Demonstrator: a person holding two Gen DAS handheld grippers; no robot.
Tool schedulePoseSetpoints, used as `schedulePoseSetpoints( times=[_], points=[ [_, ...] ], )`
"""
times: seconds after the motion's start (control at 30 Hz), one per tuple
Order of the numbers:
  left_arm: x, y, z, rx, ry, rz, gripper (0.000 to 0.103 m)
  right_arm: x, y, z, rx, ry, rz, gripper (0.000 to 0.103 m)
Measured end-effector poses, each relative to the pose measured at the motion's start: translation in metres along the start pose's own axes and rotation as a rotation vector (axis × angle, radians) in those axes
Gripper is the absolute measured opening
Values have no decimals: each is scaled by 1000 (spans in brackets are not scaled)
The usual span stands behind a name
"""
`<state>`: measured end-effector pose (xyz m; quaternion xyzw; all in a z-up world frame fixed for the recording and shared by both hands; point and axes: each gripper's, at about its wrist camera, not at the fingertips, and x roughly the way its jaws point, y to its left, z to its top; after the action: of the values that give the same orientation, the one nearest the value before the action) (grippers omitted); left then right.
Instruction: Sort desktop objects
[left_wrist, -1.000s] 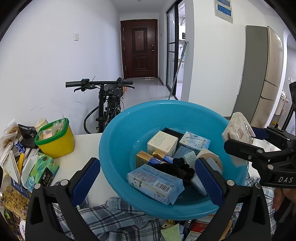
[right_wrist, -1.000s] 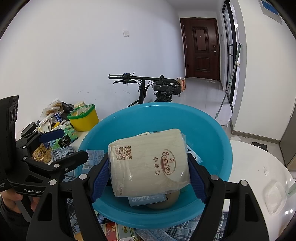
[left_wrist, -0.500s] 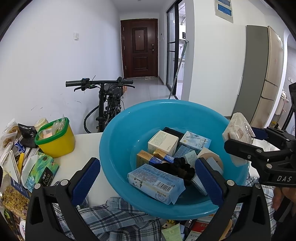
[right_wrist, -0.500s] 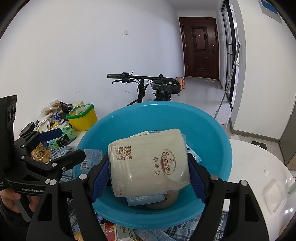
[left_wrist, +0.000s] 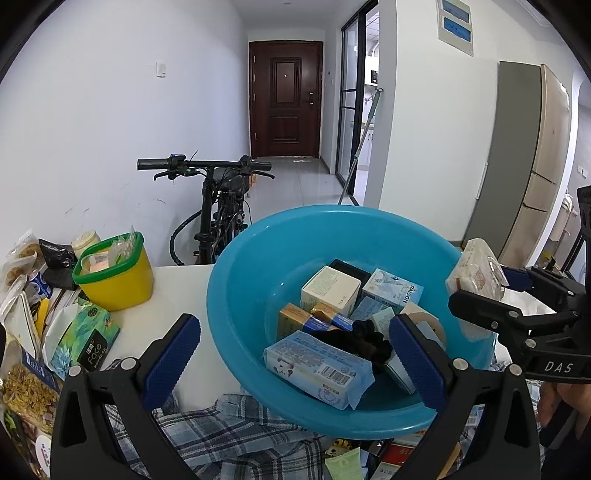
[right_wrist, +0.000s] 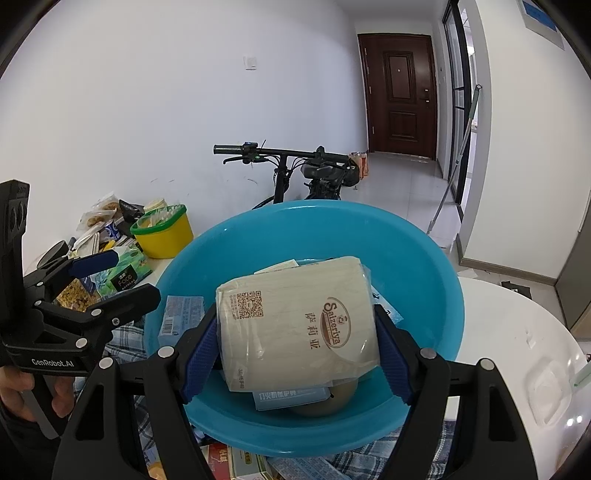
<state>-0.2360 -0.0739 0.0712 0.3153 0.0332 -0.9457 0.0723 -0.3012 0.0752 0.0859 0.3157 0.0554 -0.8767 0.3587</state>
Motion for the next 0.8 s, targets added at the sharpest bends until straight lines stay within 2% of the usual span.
schedulePoseSetpoints(
  times=[0.03, 0.07, 0.3, 0.8],
  points=[
    [1, 0, 0, 2, 1, 0, 103, 1, 0, 0, 6, 3, -3, 98],
    [1, 0, 0, 1, 1, 0, 103, 3, -1, 0, 11, 10, -11, 103],
    [-1, 2, 2, -3, -1, 0, 103, 9, -5, -1, 17, 36, -46, 103],
    [-2, 0, 2, 2, -2, 2, 103, 7, -5, 0, 18, 44, -43, 103]
  ],
)
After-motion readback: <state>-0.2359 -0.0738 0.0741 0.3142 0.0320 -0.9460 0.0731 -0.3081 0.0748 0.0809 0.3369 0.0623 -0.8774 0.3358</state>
